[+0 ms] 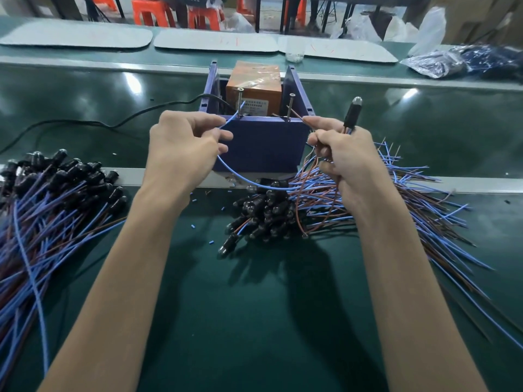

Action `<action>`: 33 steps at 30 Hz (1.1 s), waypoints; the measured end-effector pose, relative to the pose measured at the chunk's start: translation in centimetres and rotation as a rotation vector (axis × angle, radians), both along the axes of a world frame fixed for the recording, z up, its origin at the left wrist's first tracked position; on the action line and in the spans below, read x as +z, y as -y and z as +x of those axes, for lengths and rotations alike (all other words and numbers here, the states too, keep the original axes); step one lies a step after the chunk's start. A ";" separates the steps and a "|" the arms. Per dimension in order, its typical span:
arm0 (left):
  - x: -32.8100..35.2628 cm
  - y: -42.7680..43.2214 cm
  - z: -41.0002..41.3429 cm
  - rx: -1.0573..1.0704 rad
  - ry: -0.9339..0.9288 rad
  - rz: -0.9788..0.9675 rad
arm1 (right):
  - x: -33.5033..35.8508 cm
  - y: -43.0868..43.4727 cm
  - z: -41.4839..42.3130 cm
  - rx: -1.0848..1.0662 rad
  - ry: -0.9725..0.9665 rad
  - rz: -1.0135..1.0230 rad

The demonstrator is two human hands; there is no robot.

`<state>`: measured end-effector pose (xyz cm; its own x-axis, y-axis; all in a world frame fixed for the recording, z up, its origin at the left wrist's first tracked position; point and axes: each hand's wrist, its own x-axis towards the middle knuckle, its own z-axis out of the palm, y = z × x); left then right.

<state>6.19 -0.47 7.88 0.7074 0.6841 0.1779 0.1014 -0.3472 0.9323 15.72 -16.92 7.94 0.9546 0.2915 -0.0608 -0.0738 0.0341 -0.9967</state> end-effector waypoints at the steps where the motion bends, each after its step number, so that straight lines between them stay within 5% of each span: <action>1: 0.2 -0.1 -0.1 0.002 -0.005 -0.001 | 0.0 0.0 0.0 0.004 -0.001 0.003; 33: 2.3 0.1 -1.4 -0.094 -0.060 0.064 | 0.4 0.4 -0.1 0.033 0.029 0.001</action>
<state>4.80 -0.56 10.20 0.7785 0.6029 0.1745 0.1201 -0.4160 0.9014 15.64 -17.30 8.33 0.9459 0.3228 -0.0326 -0.0456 0.0328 -0.9984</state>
